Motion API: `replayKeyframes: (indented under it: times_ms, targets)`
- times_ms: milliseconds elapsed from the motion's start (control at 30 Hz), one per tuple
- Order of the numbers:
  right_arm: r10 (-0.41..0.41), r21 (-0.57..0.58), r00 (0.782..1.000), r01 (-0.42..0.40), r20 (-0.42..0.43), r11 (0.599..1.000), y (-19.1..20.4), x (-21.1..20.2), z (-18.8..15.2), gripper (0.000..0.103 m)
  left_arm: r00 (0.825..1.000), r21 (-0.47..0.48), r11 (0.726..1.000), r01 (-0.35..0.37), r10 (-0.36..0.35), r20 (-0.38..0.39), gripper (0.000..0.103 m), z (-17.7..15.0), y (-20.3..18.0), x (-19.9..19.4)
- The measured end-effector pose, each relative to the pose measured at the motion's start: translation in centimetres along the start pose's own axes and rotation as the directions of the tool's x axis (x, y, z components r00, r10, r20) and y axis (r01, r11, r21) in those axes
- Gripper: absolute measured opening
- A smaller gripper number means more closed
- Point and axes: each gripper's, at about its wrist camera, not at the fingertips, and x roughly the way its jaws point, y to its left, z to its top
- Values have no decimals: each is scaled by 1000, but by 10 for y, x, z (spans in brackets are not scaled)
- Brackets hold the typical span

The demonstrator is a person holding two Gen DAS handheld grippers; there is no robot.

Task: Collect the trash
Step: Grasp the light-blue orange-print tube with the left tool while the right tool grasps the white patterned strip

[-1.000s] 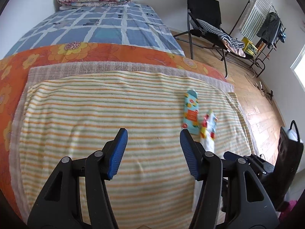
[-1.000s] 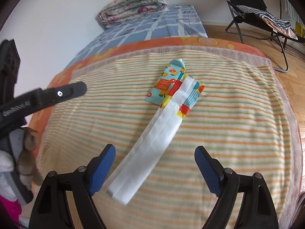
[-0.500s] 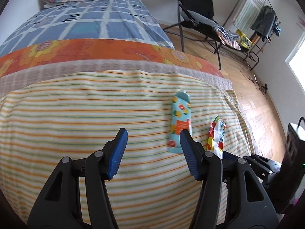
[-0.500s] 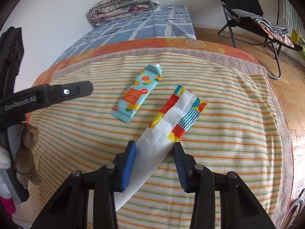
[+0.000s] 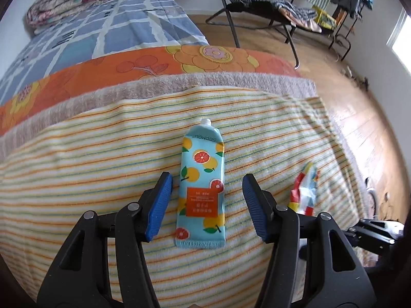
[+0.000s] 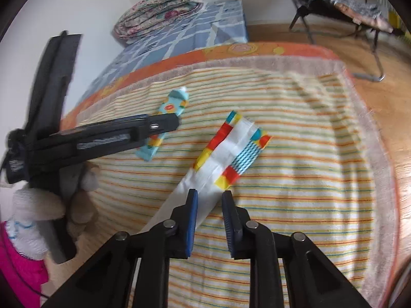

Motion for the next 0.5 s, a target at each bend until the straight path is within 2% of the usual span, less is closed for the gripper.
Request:
replayKeyframes:
  times_ms: [67, 133, 267, 333, 400, 433, 500]
  targets:
    - [50, 64, 999, -50, 4, 997, -8, -1, 1, 47, 999, 41, 998, -47, 46, 4, 49, -1, -6, 2]
    - [85, 102, 996, -85, 8, 991, -11, -1, 2, 60, 997, 79, 993, -83, 82, 15, 36, -4, -9, 3]
    - [54, 95, 998, -55, 13, 994, -4, 4, 6, 64, 999, 73, 996, -50, 48, 25, 36, -6, -2, 0]
    - [10, 65, 1000, -12, 23, 998, 4, 8, 7, 64, 999, 59, 997, -39, 38, 28, 36, -7, 4, -3]
    - [-44, 41, 999, 43, 31, 998, 12, 12, 9, 56, 999, 41, 999, -34, 32, 33, 36, -9, 10, -8]
    - [-64, 30, 997, 63, 31, 998, 14, 13, 10, 42, 999, 34, 999, -33, 32, 36, 36, -10, 14, -11]
    - [-101, 5, 994, 101, 33, 995, 17, 16, 13, 32, 999, 26, 999, -33, 32, 42, 36, -13, 19, -18]
